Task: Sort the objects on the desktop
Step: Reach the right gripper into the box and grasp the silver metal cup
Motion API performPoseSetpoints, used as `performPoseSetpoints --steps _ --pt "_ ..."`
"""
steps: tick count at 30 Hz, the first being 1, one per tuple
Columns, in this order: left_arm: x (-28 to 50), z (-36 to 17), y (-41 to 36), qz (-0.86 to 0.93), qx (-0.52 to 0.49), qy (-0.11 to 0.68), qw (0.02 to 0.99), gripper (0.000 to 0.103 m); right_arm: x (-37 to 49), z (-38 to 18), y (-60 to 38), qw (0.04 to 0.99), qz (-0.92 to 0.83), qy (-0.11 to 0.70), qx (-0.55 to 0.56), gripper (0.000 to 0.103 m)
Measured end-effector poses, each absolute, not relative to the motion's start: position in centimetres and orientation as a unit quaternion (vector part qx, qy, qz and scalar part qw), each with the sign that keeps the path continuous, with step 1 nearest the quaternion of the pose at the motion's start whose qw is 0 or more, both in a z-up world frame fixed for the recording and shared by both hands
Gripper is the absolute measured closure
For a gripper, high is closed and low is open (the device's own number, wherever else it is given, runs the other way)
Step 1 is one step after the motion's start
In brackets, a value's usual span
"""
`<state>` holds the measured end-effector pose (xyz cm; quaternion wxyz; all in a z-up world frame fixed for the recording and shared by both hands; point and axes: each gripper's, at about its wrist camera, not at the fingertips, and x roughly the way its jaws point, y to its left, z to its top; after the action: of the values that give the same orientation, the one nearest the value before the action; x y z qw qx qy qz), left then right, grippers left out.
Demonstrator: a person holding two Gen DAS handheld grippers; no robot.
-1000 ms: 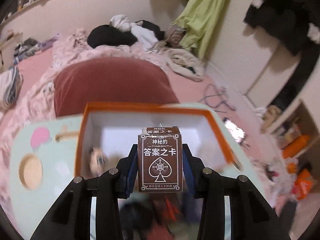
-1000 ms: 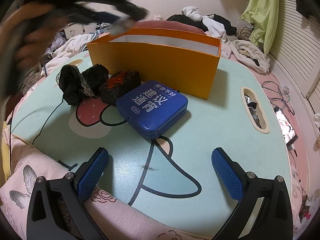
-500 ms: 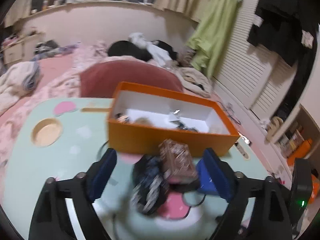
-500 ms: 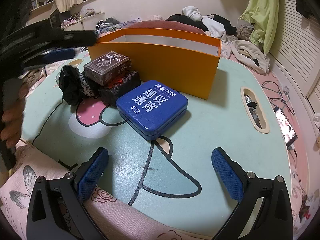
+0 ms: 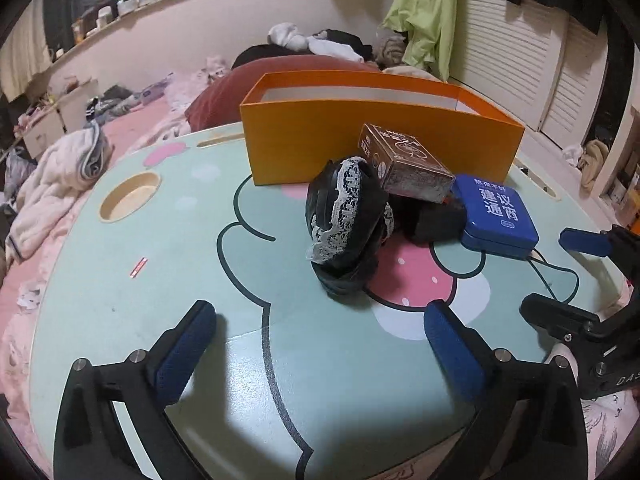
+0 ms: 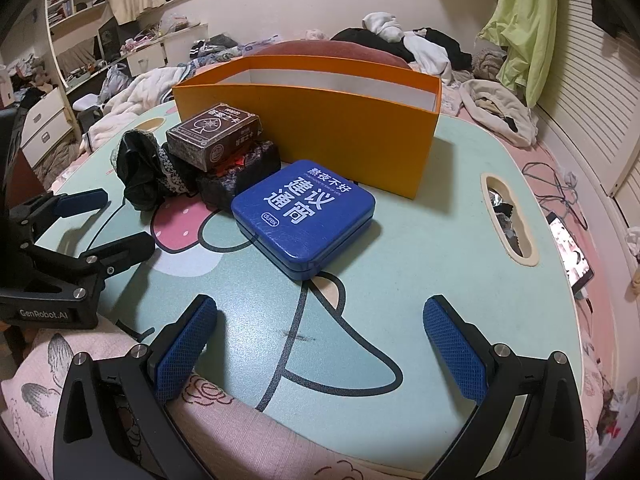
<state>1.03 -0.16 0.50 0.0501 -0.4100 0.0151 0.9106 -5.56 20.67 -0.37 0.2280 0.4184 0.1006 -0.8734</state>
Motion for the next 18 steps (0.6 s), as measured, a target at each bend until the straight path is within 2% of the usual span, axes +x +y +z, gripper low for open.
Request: performPoseSetpoints --steps 8,11,15,18 --pt "1.3 -0.1 -0.5 0.912 -0.407 0.013 0.052 0.000 -5.5 -0.1 20.9 0.222 -0.874 0.096 0.421 0.001" --pt "1.4 -0.1 -0.4 0.912 -0.407 0.014 0.052 0.000 -5.0 1.6 21.6 0.236 -0.885 0.071 0.395 0.012" --pt "1.6 0.0 -0.4 0.912 -0.406 0.013 0.053 0.000 -6.6 6.3 21.7 0.256 -0.898 0.020 0.358 0.016" --pt "1.6 0.0 -0.4 0.912 -0.406 0.013 0.053 0.000 -10.5 9.9 19.6 0.246 -0.902 0.022 0.354 0.028"
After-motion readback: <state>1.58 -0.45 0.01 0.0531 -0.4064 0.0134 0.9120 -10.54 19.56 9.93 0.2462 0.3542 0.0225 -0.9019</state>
